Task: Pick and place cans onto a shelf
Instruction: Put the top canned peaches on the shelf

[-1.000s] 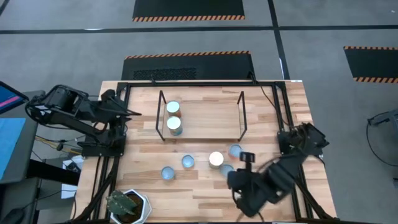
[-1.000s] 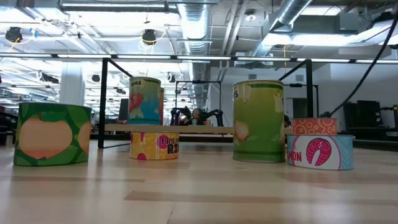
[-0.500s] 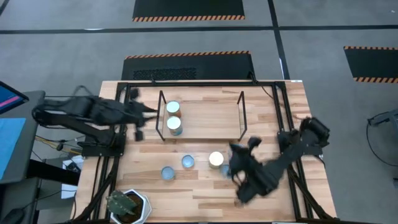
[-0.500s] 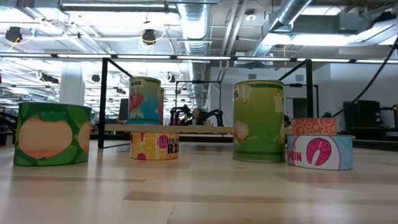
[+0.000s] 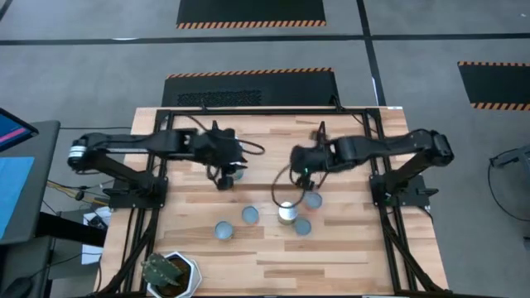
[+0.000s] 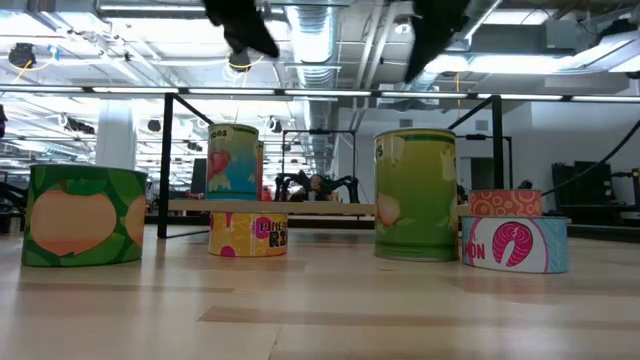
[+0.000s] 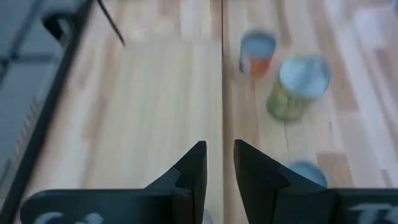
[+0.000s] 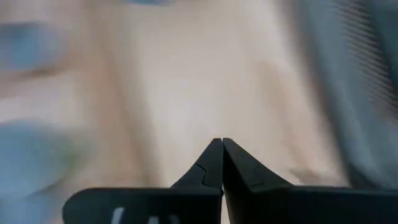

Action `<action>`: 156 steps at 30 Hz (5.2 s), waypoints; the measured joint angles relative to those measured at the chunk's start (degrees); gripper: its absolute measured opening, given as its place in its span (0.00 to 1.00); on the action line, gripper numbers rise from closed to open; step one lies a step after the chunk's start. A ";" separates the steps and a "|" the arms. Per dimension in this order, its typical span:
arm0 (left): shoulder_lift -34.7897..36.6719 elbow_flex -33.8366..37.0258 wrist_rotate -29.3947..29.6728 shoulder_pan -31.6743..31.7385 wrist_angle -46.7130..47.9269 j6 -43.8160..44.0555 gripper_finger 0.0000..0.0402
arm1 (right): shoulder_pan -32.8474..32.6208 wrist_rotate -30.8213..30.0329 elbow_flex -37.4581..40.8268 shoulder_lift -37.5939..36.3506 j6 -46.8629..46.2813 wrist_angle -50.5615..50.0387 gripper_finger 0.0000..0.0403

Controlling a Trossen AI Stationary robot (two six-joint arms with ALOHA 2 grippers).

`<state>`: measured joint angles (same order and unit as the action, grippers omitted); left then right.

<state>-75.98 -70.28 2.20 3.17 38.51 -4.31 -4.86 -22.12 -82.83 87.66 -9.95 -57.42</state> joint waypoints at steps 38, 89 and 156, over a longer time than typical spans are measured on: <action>-4.40 1.57 -11.41 -12.17 16.65 15.58 0.18 | -0.65 21.42 -1.84 14.75 17.60 4.83 0.39; -12.31 5.72 -4.50 -22.94 13.48 25.16 0.18 | -2.21 22.28 2.49 14.80 10.77 8.52 0.31; -12.25 5.72 -1.48 -22.94 13.48 24.07 0.18 | -5.64 21.76 0.85 14.78 6.90 8.23 0.31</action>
<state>-88.23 -64.55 0.72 -19.77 51.99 19.76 -10.50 -0.36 -81.97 102.43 -3.05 -49.19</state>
